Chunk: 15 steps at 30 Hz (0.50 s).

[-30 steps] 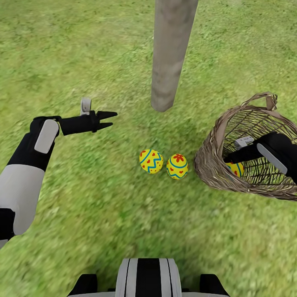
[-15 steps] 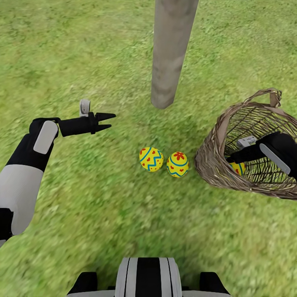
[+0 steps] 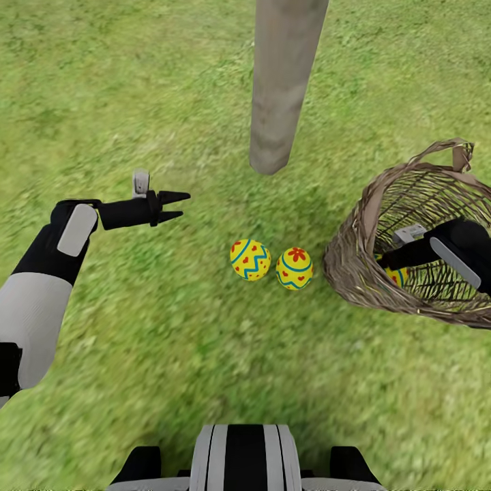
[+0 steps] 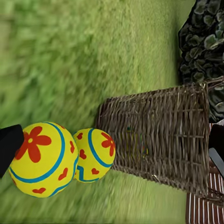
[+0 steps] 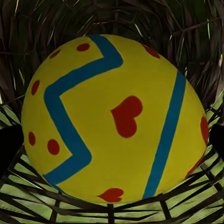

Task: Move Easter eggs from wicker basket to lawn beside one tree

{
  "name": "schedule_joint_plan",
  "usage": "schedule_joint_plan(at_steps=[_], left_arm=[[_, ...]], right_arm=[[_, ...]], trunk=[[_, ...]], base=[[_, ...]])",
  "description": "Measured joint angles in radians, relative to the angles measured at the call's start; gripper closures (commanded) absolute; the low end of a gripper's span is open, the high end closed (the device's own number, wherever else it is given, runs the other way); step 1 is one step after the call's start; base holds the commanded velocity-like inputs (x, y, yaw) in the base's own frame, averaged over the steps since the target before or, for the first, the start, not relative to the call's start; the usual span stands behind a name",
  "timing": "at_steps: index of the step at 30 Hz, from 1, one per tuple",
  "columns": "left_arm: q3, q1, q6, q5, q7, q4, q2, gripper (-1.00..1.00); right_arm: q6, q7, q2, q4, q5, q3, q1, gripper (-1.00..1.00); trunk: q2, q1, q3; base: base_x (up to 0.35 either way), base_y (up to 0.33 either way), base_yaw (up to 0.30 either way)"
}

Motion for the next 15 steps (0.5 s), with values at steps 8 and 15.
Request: schedule_joint_plan(at_steps=[8, 15], left_arm=[[-0.001, 0.000, 0.000, 0.001, 0.000, 0.002, -0.001, -1.00], [-0.001, 0.000, 0.000, 0.001, 0.000, 0.002, -0.001, -1.00]], right_arm=[[0.001, 0.005, -0.018, 0.000, 0.001, 0.000, 0.000, -1.00], [0.000, -0.009, -0.027, 0.000, 0.000, 0.001, 0.000, -1.00]], trunk=[[-0.001, 0.001, -0.008], [-0.001, 0.001, -0.008]], base=[[0.000, 0.000, 0.000], [0.000, 0.000, 0.000]])
